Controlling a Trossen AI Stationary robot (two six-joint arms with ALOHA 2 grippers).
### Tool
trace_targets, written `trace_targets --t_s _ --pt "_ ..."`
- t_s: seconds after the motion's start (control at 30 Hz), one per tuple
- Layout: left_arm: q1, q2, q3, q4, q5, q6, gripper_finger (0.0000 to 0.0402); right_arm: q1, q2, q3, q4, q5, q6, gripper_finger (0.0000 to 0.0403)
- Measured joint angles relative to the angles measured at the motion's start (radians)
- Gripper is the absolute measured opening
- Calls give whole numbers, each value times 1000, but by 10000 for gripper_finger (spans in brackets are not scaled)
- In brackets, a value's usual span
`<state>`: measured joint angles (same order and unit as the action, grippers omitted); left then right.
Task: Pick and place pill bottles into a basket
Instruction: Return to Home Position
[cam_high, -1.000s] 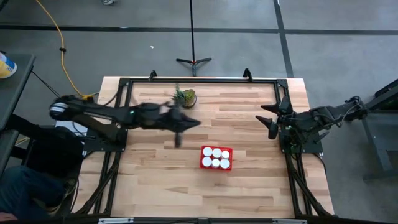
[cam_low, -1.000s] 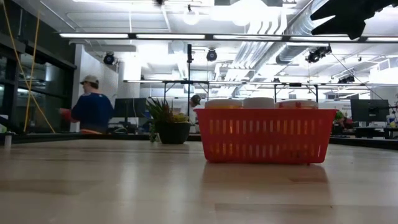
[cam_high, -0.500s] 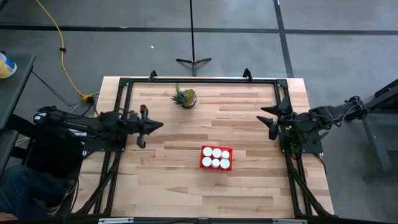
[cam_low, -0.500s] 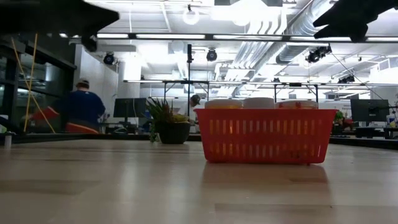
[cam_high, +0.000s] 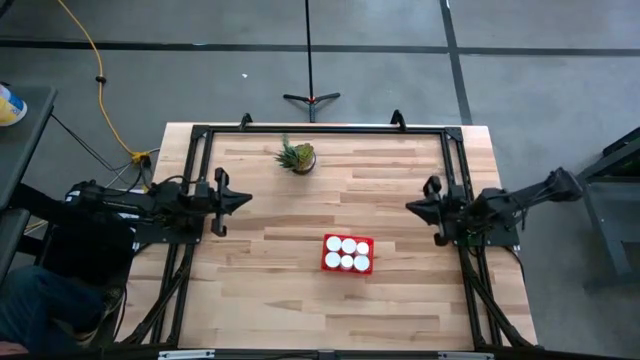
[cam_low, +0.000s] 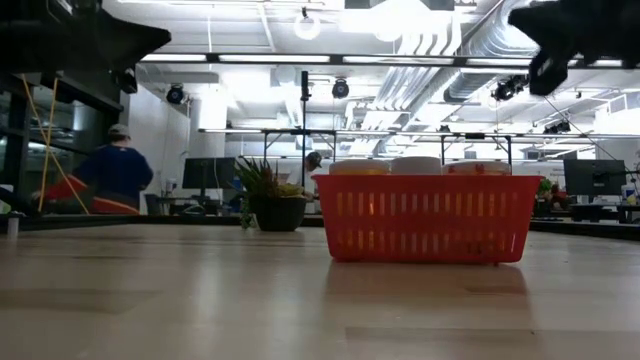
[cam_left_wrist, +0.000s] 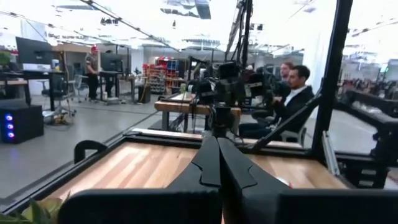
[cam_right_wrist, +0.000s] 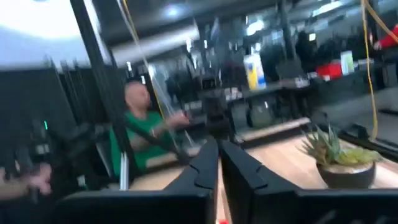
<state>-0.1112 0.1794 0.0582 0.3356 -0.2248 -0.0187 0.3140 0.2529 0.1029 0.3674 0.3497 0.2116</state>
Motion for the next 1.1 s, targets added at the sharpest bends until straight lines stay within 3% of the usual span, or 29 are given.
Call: trace_targets --t_s 0.1,0.2,0.53,0.67,0.77,0.97,1.1 --pt "0 0 0 -23 -4 15 23 -40 -28 -94 110 -23 25 5" --pt "0 0 0 -73 -6 2 23 -106 -38 -70 -18 -21 19 3" --pt "0 -53 -1 -203 32 -73 23 -371 -97 -57 -78 -270 -38 1" --pt "0 -98 -39 -125 26 -47 23 -461 -127 -57 -94 -328 -63 1" --pt "6 -127 -45 -155 19 -23 23 -526 -149 -57 -127 -370 -73 0" --pt "103 -159 -45 -249 85 -103 23 -646 -184 -57 -231 -476 -12 0" --pt "158 -159 -45 -219 130 -107 23 -700 -186 -57 -238 -557 50 0"
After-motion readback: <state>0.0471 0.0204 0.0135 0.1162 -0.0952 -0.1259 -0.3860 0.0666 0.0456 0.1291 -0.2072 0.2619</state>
